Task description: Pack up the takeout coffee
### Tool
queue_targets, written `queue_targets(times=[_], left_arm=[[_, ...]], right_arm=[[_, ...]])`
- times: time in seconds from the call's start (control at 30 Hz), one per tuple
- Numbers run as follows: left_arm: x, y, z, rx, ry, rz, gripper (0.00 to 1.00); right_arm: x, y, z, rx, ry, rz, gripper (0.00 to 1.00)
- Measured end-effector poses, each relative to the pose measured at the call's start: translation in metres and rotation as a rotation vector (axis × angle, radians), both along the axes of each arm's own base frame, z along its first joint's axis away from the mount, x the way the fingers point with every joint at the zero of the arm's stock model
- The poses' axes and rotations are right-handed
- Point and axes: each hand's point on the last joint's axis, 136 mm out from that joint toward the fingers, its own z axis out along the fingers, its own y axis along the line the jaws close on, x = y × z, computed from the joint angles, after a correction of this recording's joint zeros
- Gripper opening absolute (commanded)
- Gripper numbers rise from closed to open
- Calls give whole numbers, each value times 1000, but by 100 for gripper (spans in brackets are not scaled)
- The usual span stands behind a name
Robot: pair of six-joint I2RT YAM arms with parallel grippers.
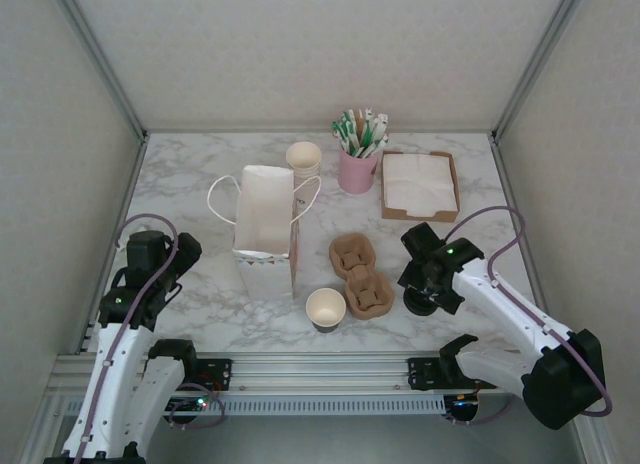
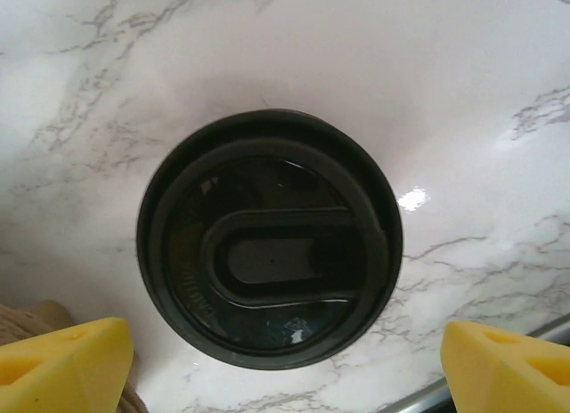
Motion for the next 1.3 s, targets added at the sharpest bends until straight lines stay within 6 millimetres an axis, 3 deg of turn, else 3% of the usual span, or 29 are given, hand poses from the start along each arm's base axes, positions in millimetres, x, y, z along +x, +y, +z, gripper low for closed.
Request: queue_targets(times=[0.57, 0.93, 1.17, 1.3], left_arm=[[0, 0, 0, 0, 0, 0, 82], [0, 0, 0, 0, 0, 0, 82], [-1, 0, -1, 0, 4, 0, 82], [-1, 0, -1, 1, 7, 0, 82]], right_arm=[[10, 0, -18, -20, 20, 34, 86], [12, -1, -24, -29, 29, 40, 72], [12, -3, -18, -32, 9, 47, 69], [16, -5, 1, -32, -44, 79, 70]])
